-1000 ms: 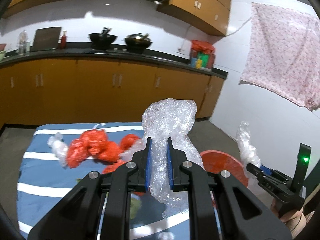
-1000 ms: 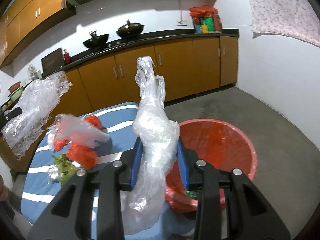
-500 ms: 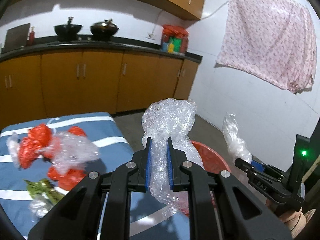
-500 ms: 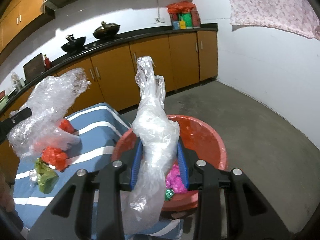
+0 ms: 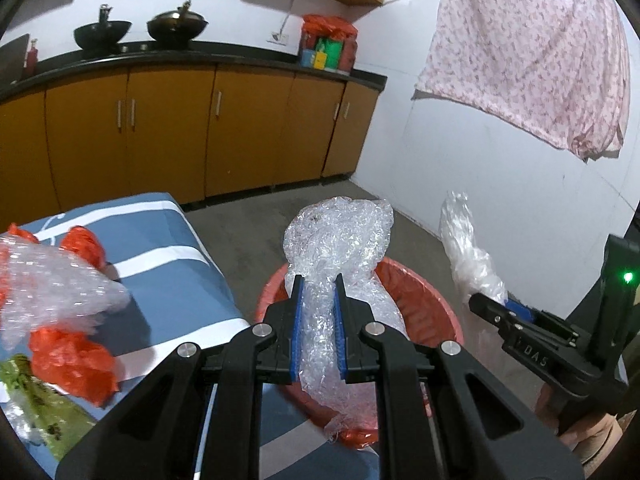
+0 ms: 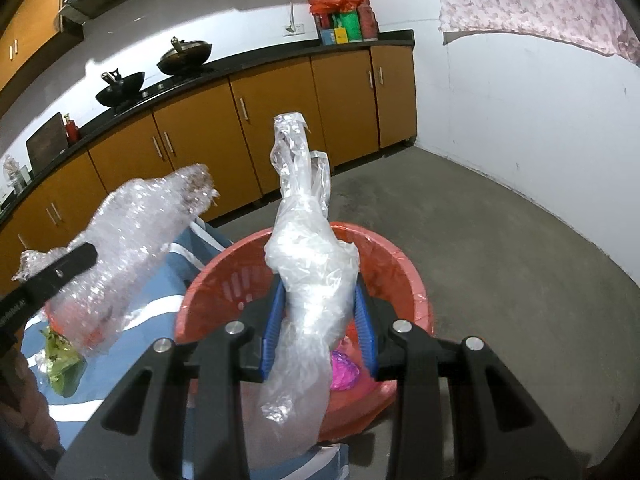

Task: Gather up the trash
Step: 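Carry both clear bags over the orange basket and open both tools to drop them, then move both open tools back over the table toward the remaining bags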

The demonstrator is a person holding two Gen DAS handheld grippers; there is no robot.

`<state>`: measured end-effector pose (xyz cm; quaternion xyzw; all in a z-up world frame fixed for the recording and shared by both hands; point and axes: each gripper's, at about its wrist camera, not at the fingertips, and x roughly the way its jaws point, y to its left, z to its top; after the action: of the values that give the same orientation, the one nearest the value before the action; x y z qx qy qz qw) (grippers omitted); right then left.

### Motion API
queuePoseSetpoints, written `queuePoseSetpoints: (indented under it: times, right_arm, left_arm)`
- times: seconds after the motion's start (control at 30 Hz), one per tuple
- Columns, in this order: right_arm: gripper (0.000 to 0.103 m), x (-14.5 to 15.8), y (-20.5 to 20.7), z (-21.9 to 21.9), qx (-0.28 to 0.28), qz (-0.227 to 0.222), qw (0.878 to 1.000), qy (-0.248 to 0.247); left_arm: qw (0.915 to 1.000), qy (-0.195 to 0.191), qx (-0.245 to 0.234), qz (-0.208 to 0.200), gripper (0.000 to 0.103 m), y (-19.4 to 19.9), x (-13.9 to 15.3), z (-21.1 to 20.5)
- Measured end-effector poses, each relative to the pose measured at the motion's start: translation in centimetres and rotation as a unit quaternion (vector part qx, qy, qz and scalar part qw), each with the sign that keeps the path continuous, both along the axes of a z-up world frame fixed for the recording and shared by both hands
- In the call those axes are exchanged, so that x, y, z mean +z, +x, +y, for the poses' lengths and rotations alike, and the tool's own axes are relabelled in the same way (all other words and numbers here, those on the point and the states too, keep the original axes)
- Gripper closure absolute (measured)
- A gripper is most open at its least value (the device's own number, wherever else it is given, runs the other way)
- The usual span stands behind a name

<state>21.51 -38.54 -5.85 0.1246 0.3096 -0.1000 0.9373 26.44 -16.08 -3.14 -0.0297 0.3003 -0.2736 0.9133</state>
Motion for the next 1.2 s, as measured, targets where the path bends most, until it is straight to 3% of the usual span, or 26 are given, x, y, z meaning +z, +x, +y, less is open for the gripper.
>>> queuePoseSetpoints:
  times: [0.37,0.47,0.53,0.77,1.0,1.2]
  right_arm:
    - [0.068,-1.4,1.7,-1.6,-0.005,0.002,1.0,0.012]
    - [0.064,-1.8,1.7,-2.0,-0.005,0.002,1.0,0.021]
    - [0.062,-2.2,1.7,-2.2,-0.004,0.004,1.0,0.028]
    - [0.049,-2.7,1.3,-2.2,-0.004,0.007,0.999,0.033]
    - [0.048,-2.0,0.9,-1.6,-0.005,0.003,0.999,0.036]
    - [0.048,-1.2,0.7,1.4,0.028,0.0,0.999,0.018]
  left_arm:
    - [0.9996,0.019,-0.017,0.014,0.089,1.2,-1.8,-2.4]
    - [0.9994,0.02,-0.017,0.023,0.076,1.7,-2.2,-2.6]
    - [0.9994,0.018,-0.011,0.028,0.056,1.8,-2.5,-2.2]
    - [0.999,0.012,0.008,0.042,0.055,2.0,-2.8,-1.0]
    - [0.9992,0.002,0.034,0.022,0.052,0.8,-1.5,1.9]
    - [0.9978,-0.004,0.066,-0.004,0.049,-1.0,0.0,5.6]
